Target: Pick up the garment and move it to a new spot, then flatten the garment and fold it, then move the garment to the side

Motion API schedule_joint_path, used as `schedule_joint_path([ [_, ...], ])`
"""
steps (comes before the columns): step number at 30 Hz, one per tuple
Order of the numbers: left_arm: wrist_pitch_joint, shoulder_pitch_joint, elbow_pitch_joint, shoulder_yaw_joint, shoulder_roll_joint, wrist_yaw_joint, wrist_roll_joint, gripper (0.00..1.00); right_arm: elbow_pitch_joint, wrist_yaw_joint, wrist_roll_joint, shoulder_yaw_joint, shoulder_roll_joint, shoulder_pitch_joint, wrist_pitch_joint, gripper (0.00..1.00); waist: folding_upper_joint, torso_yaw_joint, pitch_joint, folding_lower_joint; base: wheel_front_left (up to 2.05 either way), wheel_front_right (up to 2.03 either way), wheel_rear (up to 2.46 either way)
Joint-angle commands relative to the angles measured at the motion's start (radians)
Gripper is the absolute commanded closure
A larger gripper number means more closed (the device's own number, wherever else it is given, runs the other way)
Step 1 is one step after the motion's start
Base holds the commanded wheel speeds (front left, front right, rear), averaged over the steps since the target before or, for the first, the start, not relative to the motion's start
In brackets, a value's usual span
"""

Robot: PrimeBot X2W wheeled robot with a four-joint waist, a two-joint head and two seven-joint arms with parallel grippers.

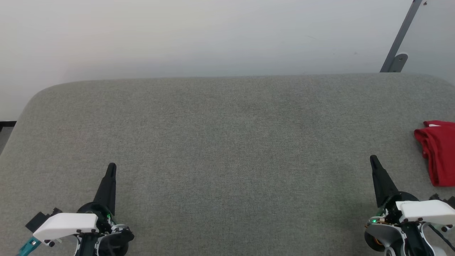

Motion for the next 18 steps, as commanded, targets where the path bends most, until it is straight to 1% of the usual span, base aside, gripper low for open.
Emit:
schedule_joint_path([
  [1,0.008,-0.016,0.002,0.004,-0.001,0.002,-0.016,1.00,0.006,0.000,0.017,-0.003,0.006,-0.017,0.007,1.00,0.0000,0.000,0.001,0.0000,0.00,0.00,0.00],
  [18,0.013,-0.017,0.003,0.008,-0.004,0.002,-0.015,1.00,0.006,0.000,0.021,-0.002,0.006,-0.013,0.006,1.00,0.0000,0.000,0.001,0.0000,0.00,0.00,0.00],
])
